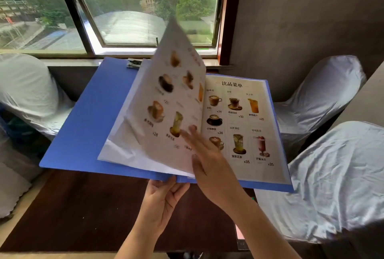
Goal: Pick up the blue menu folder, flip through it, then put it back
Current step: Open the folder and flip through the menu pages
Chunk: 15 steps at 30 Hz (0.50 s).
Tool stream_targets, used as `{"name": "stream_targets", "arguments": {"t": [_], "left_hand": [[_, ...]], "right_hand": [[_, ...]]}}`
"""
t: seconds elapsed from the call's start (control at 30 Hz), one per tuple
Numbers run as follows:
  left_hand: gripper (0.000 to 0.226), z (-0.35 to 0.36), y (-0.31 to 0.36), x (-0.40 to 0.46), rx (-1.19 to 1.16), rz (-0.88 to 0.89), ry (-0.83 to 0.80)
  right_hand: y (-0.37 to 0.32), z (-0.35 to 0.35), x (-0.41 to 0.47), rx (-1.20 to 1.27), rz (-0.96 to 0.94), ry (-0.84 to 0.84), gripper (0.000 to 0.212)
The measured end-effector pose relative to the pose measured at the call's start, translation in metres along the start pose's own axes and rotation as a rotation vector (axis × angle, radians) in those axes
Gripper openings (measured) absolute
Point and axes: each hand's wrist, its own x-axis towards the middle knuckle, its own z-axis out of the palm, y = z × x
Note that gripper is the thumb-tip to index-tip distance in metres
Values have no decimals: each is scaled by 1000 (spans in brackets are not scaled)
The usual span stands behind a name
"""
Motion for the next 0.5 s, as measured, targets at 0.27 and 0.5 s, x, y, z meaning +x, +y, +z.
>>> {"name": "stream_targets", "arguments": {"t": [0.27, 0.5], "left_hand": [[38, -4, 2, -6, -38, -7, -23], [33, -7, 4, -5, -39, -30, 21]], "right_hand": [[6, 14, -2, -255, -87, -83, 34], [27, -30, -11, 25, 47, 177, 33]]}}
